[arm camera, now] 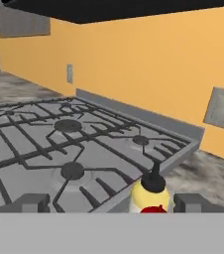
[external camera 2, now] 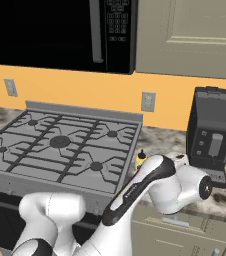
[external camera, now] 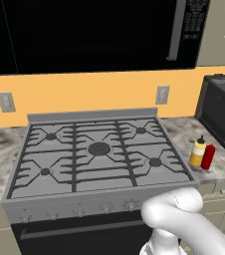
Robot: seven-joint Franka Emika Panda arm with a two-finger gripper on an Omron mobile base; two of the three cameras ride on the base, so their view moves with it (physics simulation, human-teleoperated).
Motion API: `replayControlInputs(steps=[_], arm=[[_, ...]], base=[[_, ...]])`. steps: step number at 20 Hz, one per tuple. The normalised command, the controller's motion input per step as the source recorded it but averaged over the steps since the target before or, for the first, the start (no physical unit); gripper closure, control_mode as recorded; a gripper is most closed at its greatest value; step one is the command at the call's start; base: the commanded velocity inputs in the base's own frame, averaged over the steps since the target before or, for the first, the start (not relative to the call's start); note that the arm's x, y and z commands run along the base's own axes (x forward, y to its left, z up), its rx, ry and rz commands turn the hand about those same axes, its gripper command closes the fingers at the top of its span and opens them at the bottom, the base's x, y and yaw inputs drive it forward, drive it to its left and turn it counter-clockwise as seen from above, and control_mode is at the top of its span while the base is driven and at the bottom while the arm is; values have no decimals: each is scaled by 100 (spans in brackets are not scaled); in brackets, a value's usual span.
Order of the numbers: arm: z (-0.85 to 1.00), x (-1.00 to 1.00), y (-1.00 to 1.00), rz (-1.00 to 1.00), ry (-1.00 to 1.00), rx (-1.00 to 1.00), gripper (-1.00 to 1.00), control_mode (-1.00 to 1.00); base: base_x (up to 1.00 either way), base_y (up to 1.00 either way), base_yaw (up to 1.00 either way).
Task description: Take 2 condiments from the cabinet and move them on the counter near the stove.Make sure the condiments are lined up with each other, next to each other.
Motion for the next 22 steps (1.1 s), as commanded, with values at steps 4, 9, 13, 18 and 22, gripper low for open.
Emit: replayControlInputs(steps=[4, 9, 13, 18, 22], arm=[[46, -20, 52, -44, 53, -11, -100, -100], [1, -10, 94, -40, 18, -10, -100, -100], [0, 0, 100, -24, 0, -8, -100, -100], [35, -4, 75, -14, -5, -2, -100, -100], [69, -2, 42, -4, 1, 0, -100, -100]], base=[[0, 0, 0], [0, 0, 0], [0, 0, 0], [0, 0, 0], [0, 0, 0]])
